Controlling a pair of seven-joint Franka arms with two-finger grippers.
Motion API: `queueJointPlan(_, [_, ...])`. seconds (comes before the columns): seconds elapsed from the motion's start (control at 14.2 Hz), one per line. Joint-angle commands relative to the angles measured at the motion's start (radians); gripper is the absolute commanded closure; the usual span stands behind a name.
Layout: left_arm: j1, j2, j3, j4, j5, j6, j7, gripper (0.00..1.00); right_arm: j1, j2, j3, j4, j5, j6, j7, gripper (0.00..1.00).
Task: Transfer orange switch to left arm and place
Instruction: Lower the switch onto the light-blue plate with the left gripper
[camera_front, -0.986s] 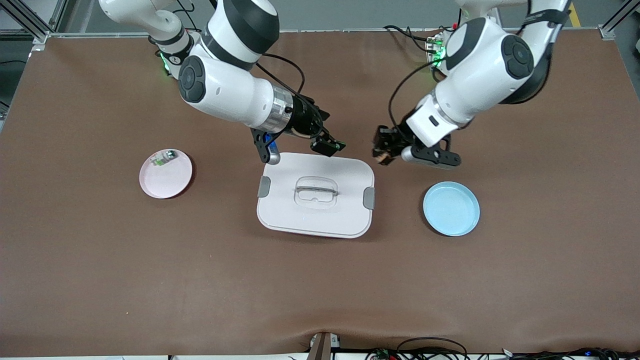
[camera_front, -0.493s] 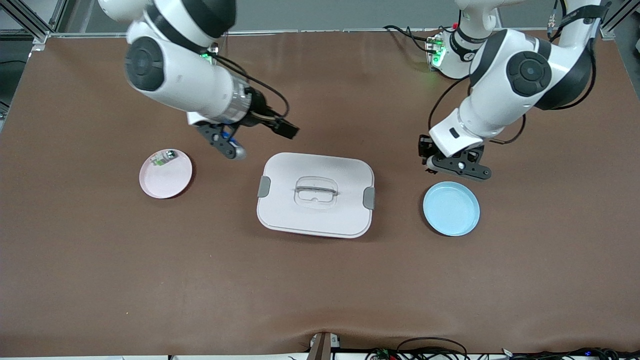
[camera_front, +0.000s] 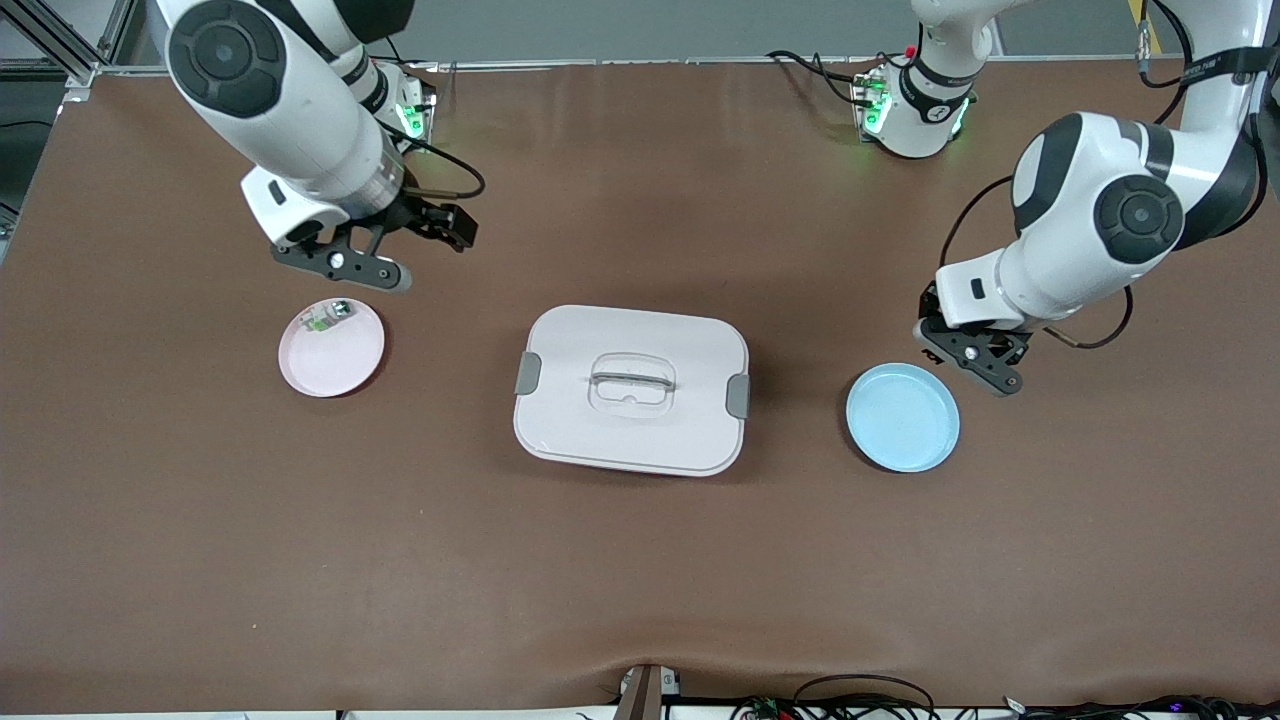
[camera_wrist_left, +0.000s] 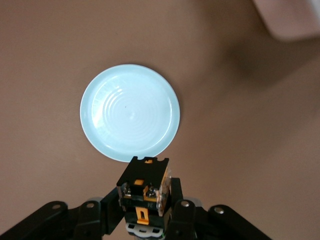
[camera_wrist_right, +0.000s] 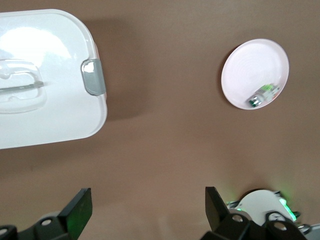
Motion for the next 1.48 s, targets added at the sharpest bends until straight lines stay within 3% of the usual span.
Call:
queueJointPlan(0.0, [0.006,0.046,-0.008,-0.022,0.060,0.075,0.137,1.00,-0.112,-0.123,0.008,-0.113,-0.015,0.004,-0.184,0.00])
queueJointPlan(0.21, [0.008,0.115,-0.008,-0.061,0.161,0.205,0.242,1.00,-0.221,-0.182,0.008,-0.168,-0.015,-0.009,-0.337,0.00])
queueJointPlan(0.7, [0.015,0.275,-0.008,-0.102,0.449,0.380,0.254,1.00,-0.499,-0.197,0.008,-0.167,-0.022,-0.042,-0.696,0.00])
queueJointPlan(1.13, [0.040,0.388,-0.008,-0.102,0.663,0.488,0.242,0.99,-0.551,-0.191,0.008,-0.178,-0.048,0.029,-0.714,0.00])
queueJointPlan(1.27, [0.037,0.398,-0.008,-0.102,0.665,0.488,0.233,0.91,-0.551,-0.194,0.008,-0.199,-0.053,0.050,-0.712,0.00])
queueJointPlan(1.34, [0.035,0.404,-0.008,-0.099,0.674,0.488,0.231,0.77,-0.550,-0.206,0.008,-0.233,-0.053,0.081,-0.712,0.00])
queueJointPlan(1.41, [0.029,0.404,-0.007,-0.101,0.691,0.486,0.231,0.70,-0.550,-0.231,0.008,-0.272,-0.053,0.111,-0.712,0.00])
